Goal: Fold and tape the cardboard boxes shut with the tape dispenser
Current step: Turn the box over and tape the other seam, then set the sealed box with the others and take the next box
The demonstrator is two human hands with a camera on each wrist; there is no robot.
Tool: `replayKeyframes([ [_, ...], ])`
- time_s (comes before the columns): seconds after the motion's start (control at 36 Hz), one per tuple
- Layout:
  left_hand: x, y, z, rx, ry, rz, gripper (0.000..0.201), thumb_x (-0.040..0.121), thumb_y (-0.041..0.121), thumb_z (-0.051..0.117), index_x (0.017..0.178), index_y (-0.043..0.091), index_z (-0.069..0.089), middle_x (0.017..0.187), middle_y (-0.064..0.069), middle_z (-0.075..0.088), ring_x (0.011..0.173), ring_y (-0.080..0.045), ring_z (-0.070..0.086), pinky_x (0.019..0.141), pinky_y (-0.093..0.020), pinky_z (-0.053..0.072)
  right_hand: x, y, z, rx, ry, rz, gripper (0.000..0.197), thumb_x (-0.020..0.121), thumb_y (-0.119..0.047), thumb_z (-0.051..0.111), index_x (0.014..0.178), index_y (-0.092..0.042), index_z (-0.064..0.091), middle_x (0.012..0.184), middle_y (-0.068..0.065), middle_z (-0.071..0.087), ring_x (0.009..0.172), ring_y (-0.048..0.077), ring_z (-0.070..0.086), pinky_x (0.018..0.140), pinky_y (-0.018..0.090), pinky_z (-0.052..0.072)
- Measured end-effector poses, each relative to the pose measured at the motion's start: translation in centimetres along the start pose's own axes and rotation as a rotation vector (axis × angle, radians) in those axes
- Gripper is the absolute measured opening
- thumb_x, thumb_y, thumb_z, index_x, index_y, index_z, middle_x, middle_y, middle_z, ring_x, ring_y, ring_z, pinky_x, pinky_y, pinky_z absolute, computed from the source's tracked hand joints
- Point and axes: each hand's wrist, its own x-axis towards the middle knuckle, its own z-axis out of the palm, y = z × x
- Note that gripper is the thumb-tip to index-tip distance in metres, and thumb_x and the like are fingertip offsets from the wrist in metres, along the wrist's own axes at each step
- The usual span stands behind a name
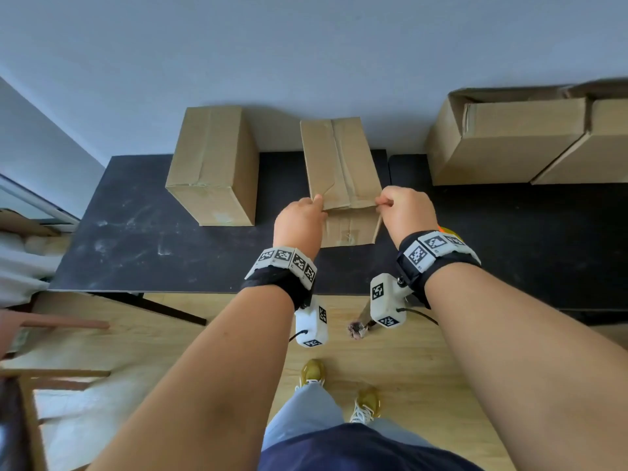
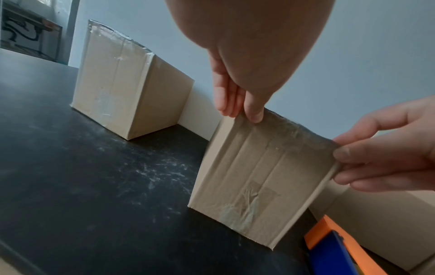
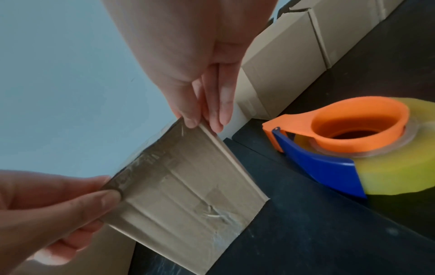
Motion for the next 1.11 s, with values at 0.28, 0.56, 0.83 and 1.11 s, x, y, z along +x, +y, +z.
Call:
replayKeyframes([
  [0.28, 0.6, -8.2, -3.1, 0.293, 0.123, 0.0, 0.018, 0.09, 0.025, 0.057, 0.105, 0.02, 0.065, 0.095, -0.002, 0.053, 0.086, -0.023, 0.052, 0.075, -0.032, 0.04, 1.8, -7.6, 4.7, 0.057, -0.081, -0.016, 0.018, 0.089, -0.008, 0.059, 0.1, -0.014, 0.072, 0.095, 0.005, 0.072, 0.089, 0.025, 0.065, 0.076, 0.031, 0.05],
  [0.56, 3.2, -13.6, -3.4, 0.218, 0.157, -0.017, 0.023, 0.086, 0.014, 0.061, 0.108, 0.015, 0.065, 0.112, -0.007, 0.057, 0.106, -0.03, 0.052, 0.095, -0.041, 0.041, 4.4, -11.9, 7.9, 0.037, -0.094, -0.021, 0.028, 0.094, -0.007, 0.049, 0.108, -0.018, 0.07, 0.101, 0.004, 0.072, 0.092, 0.023, 0.065, 0.075, 0.029, 0.051],
  [0.83, 4.4, -13.0, -3.9, 0.045, 0.166, -0.089, 0.032, 0.079, 0.01, 0.047, 0.106, 0.008, 0.062, 0.116, -0.007, 0.055, 0.106, -0.028, 0.05, 0.091, -0.036, 0.038, 4.6, -12.3, 7.2, 0.026, -0.092, 0.015, 0.033, 0.088, -0.002, 0.045, 0.111, -0.02, 0.061, 0.089, 0.003, 0.067, 0.077, 0.024, 0.06, 0.064, 0.033, 0.049],
  [1.11, 6.7, -5.4, -3.4, -0.065, 0.176, 0.167, 0.04, 0.09, 0.011, 0.046, 0.128, 0.014, 0.056, 0.132, -0.005, 0.05, 0.122, -0.025, 0.044, 0.104, -0.035, 0.03, 2.7, -6.5, 2.4, 0.025, 0.036, 0.309, 0.032, 0.095, -0.008, 0.039, 0.118, -0.016, 0.06, 0.101, 0.01, 0.066, 0.093, 0.031, 0.061, 0.075, 0.037, 0.049],
])
